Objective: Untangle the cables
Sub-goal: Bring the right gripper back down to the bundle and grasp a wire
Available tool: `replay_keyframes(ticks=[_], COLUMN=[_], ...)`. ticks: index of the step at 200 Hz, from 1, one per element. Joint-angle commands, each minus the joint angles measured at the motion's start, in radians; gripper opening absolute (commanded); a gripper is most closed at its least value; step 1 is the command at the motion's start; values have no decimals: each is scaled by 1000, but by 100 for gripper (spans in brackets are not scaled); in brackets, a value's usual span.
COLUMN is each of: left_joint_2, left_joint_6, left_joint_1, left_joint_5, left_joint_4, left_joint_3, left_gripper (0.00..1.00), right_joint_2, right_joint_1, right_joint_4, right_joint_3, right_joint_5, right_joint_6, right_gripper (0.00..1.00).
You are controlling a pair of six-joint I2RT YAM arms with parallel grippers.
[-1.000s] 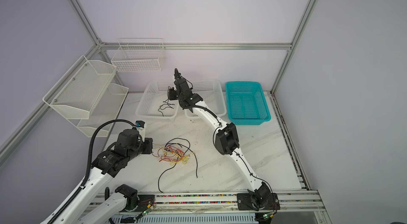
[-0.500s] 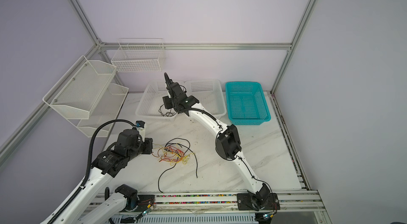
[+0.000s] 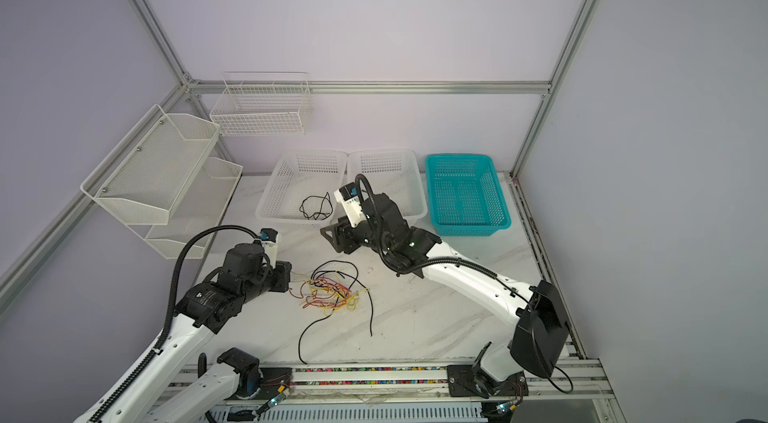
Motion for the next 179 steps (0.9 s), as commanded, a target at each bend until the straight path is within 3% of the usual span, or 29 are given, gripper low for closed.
replay_keyframes(ticks=[1, 46, 86, 105, 160, 179], left_joint_2=[-20, -21, -22, -26, -39, -42], left_joint_6=[9, 8, 6, 4, 6, 12], left_joint_1=[-5, -14, -29, -42, -57, -57], left_joint_5=[25, 23, 13, 5, -6, -5], left_joint_4=[23, 21, 18, 17, 16, 15], left_joint_3=[4, 3, 5, 5, 6, 6], left_gripper=[0, 0, 0, 0, 0, 14], right_joint_2=[-23, 29, 96, 125, 148, 126], right_joint_1=[43, 164, 222, 223, 223, 223], right_joint_4=[135, 199, 233, 229, 207, 184], right_joint_3=[-151, -254, -248, -238, -226, -225], right_joint_5=[-49, 39, 138, 170, 215, 248], right_joint_6=[79, 171, 216, 223, 222, 219], right_gripper=[64, 63, 55, 40, 10, 0])
